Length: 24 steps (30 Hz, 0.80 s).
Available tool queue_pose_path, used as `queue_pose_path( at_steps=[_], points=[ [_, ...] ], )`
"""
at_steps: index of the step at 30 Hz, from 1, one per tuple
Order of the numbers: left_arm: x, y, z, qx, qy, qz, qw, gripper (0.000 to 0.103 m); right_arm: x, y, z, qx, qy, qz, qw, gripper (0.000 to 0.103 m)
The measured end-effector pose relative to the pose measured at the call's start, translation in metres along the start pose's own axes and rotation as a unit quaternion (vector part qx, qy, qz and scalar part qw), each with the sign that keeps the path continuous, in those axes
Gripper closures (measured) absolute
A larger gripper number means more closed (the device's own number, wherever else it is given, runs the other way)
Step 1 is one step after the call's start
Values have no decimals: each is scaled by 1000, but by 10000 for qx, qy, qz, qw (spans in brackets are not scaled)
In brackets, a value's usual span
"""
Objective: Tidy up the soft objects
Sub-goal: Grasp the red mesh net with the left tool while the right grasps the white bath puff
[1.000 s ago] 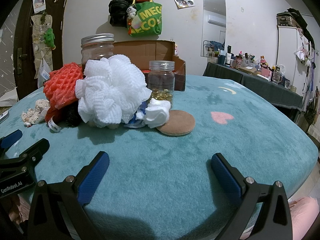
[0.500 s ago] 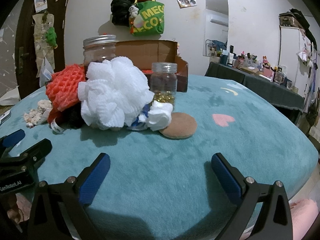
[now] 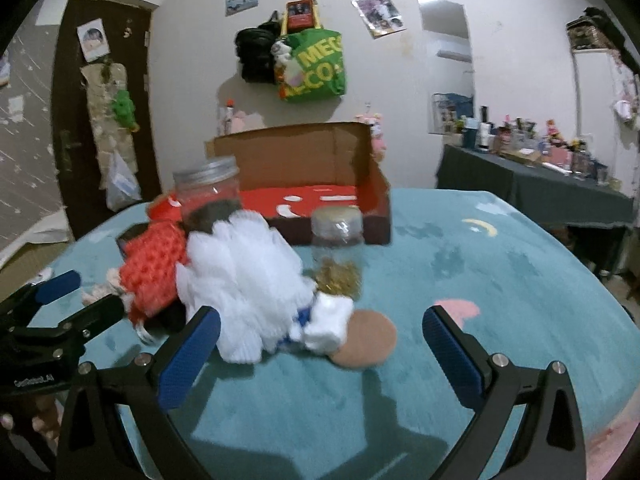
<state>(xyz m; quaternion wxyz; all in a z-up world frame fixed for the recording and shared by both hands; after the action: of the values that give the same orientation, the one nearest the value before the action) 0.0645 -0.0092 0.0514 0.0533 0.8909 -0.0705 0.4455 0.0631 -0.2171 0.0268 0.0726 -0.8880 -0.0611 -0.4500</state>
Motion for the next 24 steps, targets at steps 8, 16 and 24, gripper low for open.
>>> queue_pose_path(
  at_steps=[8,16,24],
  points=[
    [26,5,22,-336,-223,291,9988,2,29,-4,24,1153,-313,-274,9925,0],
    [22,18,52,-747,-764,587,9925,54,28,-25,51,1548,-824,-775,9814,26],
    [22,23,42,-653,-614,767,9930,64,20,-27,39,1706,-670,-825,9796,70]
  ],
)
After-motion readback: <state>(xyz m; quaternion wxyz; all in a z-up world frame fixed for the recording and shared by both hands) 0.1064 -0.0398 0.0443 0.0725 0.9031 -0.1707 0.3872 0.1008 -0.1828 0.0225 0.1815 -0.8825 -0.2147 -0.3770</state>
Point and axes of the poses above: each gripper's, at about its wrist camera, not at the fingertips, and z roughly the way its jaws point, y to its right, x to its top, the point moved 4 cm from there along z, roughly the way its jaws point, and after that the axes turned 9 degrees about -y, right-handed, at the moved point
